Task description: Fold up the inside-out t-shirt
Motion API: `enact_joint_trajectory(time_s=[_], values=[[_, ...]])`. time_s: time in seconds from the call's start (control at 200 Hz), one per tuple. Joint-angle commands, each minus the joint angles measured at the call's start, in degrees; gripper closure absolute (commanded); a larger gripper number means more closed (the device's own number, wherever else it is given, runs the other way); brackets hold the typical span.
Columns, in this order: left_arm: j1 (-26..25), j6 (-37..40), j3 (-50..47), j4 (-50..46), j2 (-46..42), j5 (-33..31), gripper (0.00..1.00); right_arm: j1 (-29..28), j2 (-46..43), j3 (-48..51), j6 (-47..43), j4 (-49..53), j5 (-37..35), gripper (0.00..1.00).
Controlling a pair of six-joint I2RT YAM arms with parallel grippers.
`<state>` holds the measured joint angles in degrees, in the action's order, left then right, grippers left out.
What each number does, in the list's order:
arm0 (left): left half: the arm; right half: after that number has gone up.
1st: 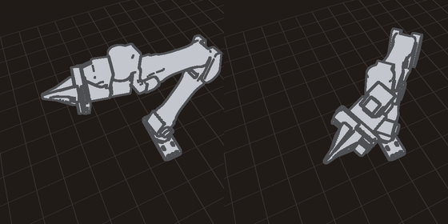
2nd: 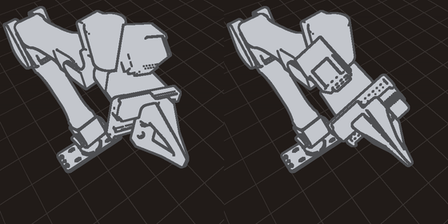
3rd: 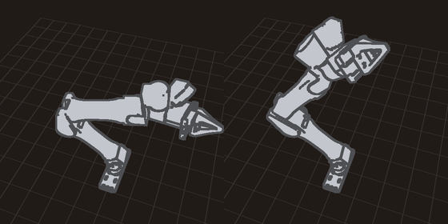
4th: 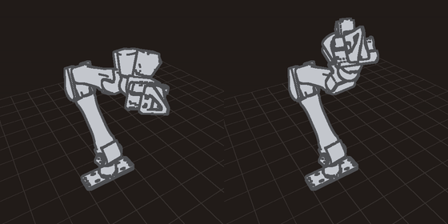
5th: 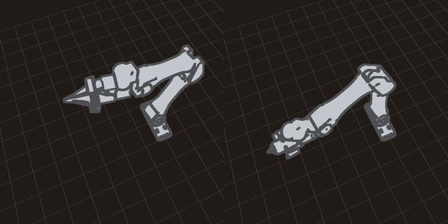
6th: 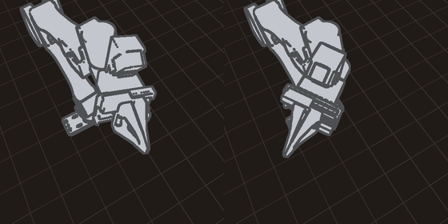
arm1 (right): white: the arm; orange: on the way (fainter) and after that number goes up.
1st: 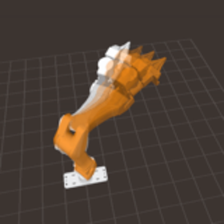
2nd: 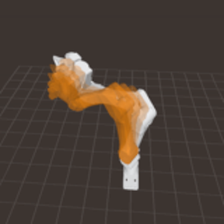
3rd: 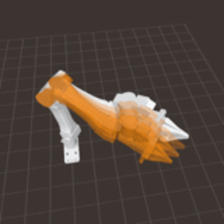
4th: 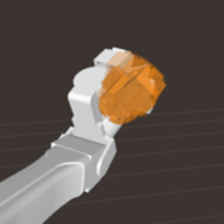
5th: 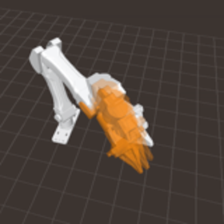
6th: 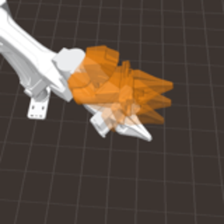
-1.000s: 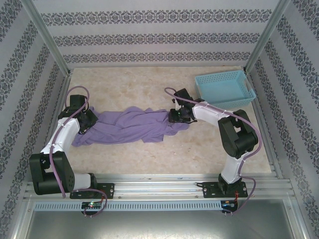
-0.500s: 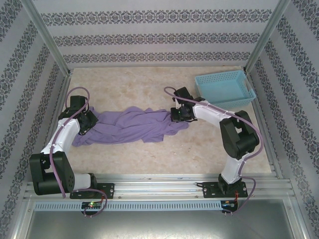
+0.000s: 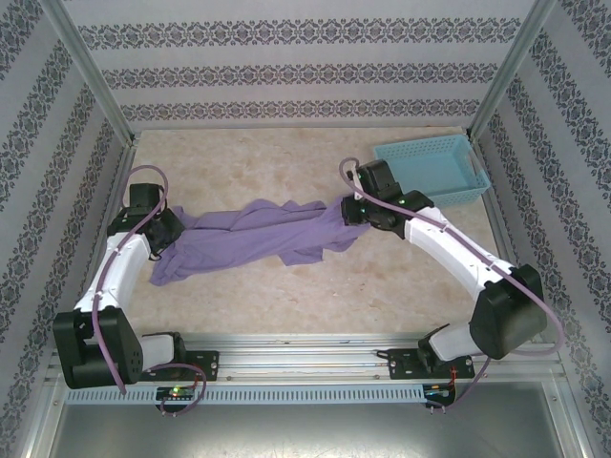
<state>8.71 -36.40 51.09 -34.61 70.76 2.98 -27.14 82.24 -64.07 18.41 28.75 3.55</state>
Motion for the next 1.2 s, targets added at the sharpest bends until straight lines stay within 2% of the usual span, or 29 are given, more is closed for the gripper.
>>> enact_joint_trajectory(time_s=[0.0, 0.115, 0.265, 0.505, 0.634, 0.804, 0.994, 1.114, 1.199], values=[[0.2, 0.4, -1.2, 0.3, -1.0, 0.4, 1.0, -0.4, 2.4, 3.3, 1.5, -1.1, 3.3, 0.82], [0.2, 0.6, -2.3, 0.8, -0.4, 1.2, 1.0, -0.7, 7.8, 3.5, 2.3, -4.0, 6.6, 0.74], [0.2, 0.8, -3.0, 0.8, -0.3, 1.6, 1.0, -0.8, 13.8, 1.3, 2.6, -3.7, 5.9, 0.64], [0.2, 1.3, -2.9, 0.3, -0.7, 0.7, 1.0, -1.0, 9.1, 2.9, 3.4, 0.0, 0.8, 0.53], [0.2, 0.9, -3.2, 1.0, -0.1, 1.2, 1.0, -0.2, 8.9, 5.8, 3.8, -1.5, 1.7, 0.52], [0.2, 0.7, -2.7, 0.9, 0.4, 1.9, 1.0, 0.5, 12.8, 4.4, 3.2, -2.5, 2.7, 0.54], [0.2, 1.0, -2.8, 0.4, -0.3, 1.5, 1.0, 0.8, 16.8, 1.5, 2.1, -1.3, 2.1, 0.62], [0.1, 1.1, -2.8, 0.3, -0.3, 1.3, 1.0, 0.5, 16.5, 1.0, 1.7, -1.1, 2.2, 0.73], [0.2, 1.1, -2.8, 0.4, -0.1, 1.4, 1.0, -0.7, 14.9, 0.6, 1.3, -0.4, 1.0, 0.85]])
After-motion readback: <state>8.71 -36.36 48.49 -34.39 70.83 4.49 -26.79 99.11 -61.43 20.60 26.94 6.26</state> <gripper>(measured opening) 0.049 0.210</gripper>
